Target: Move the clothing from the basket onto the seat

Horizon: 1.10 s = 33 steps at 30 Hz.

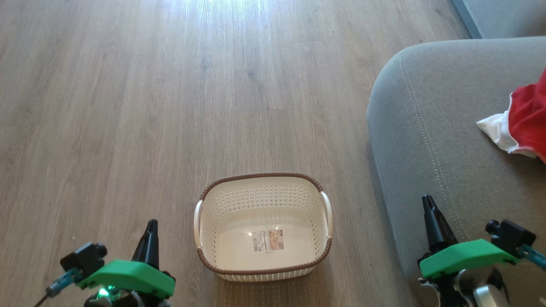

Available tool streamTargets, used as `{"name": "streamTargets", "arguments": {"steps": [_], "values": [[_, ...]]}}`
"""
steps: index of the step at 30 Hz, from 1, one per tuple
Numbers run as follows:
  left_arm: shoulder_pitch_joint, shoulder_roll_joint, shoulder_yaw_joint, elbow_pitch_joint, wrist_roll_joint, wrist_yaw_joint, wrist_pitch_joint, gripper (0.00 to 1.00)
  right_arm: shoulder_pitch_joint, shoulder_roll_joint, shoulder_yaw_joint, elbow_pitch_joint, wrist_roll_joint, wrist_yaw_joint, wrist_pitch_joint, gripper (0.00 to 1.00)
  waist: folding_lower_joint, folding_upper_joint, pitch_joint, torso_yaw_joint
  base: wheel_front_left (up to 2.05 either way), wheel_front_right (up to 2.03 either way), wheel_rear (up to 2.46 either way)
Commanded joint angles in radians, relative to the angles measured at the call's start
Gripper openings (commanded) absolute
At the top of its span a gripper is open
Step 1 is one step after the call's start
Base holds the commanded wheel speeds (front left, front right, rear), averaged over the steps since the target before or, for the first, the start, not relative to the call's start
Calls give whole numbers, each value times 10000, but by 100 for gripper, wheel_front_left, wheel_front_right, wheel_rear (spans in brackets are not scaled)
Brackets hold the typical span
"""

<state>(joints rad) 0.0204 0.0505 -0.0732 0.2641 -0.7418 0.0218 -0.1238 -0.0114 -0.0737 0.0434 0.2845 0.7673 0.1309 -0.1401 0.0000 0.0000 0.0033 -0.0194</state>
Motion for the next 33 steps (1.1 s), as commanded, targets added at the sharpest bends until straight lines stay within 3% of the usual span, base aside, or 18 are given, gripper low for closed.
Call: {"name": "streamTargets", "arguments": {"steps": [1,33], "values": [[-497,11,221,-298,-275,-72,34,0,-465,-35,-3,-343,287,-1,76,0,0,0,0,3,0,0,0],[-806,10,866,-254,-3571,-642,949,0,-653,4,-527,-369,3553,-1,967,0,0,0,-1,78,0,0,0]]}}
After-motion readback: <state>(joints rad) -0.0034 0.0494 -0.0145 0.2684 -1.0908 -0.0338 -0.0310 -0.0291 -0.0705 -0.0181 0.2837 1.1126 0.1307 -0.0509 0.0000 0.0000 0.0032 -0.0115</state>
